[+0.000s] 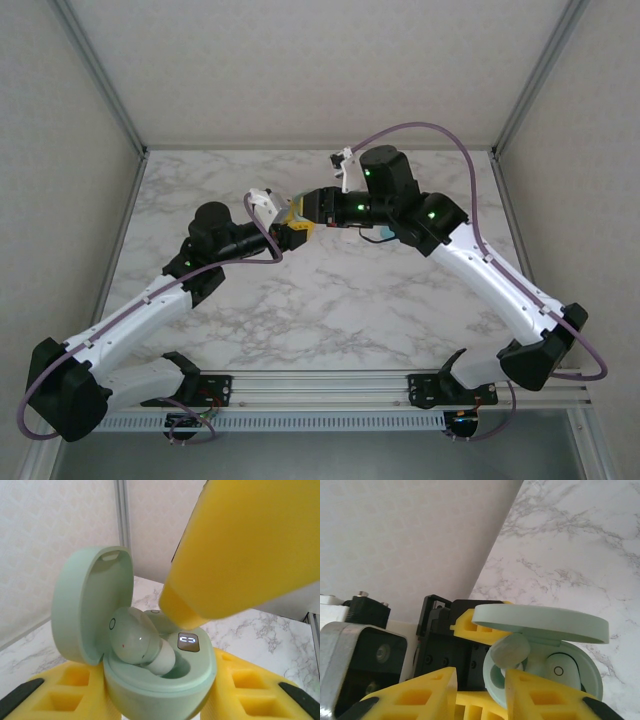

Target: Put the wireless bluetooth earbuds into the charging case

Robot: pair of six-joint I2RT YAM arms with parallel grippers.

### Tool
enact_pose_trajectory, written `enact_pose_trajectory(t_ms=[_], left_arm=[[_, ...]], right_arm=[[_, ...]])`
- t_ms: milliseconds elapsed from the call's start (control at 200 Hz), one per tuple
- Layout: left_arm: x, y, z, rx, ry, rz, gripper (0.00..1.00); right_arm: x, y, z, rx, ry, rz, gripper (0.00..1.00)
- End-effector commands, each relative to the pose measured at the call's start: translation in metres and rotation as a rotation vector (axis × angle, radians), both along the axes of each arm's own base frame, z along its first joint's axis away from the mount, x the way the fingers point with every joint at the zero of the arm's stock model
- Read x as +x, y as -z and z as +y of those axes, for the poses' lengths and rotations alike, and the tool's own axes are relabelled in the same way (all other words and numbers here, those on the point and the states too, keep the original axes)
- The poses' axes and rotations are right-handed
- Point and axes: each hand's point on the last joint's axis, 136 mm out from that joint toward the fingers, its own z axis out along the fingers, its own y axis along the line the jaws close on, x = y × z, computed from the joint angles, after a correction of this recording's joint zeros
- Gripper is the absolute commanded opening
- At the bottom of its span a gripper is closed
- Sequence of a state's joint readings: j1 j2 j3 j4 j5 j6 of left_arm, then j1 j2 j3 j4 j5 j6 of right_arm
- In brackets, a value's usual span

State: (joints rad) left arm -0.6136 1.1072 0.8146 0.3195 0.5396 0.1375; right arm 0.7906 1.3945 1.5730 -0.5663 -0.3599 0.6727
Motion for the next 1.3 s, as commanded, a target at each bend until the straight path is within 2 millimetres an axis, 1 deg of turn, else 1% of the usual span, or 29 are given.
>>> enact_pose_trajectory(t_ms=[0, 135, 290, 425, 546, 616, 801, 1296], left_arm=[[-0.003, -0.022, -0.001, -0.049, 0.003, -0.049, 0.19], [-0.003, -0.023, -0.001, -0.047, 0.006, -0.053, 0.19], [-0.004, -0.021, -0.002, -0.039, 0.015, -0.053, 0.19], [-0.005, -0.02, -0.001, -0.033, 0.011, -0.059, 0.19], [-0.005, -0.021, -0.001, -0.033, 0.013, -0.061, 0.19], [-0.005, -0.021, -0.001, -0.033, 0.011, -0.06, 0.19], [-0.005, -0.023, -0.001, -0.034, 0.011, -0.064, 0.19], [-0.006, -0.022, -0.002, -0.03, 0.019, -0.06, 0.19]], right_arm=[[-0.007, -0.022, -0.007, 0.031, 0.008, -0.054, 0.32], [-0.001, -0.023, -0.009, 0.025, 0.039, -0.067, 0.34], [0.005, -0.023, -0.003, 0.014, 0.041, -0.058, 0.33], [0.015, -0.015, -0.005, -0.024, 0.088, -0.05, 0.32], [0.018, -0.012, -0.003, -0.042, 0.093, -0.042, 0.3], [0.019, -0.008, -0.002, -0.053, 0.086, -0.035, 0.28], [0.022, -0.003, -0.002, -0.074, 0.099, -0.03, 0.29], [0.029, -0.001, 0.002, -0.076, 0.11, -0.034, 0.3]])
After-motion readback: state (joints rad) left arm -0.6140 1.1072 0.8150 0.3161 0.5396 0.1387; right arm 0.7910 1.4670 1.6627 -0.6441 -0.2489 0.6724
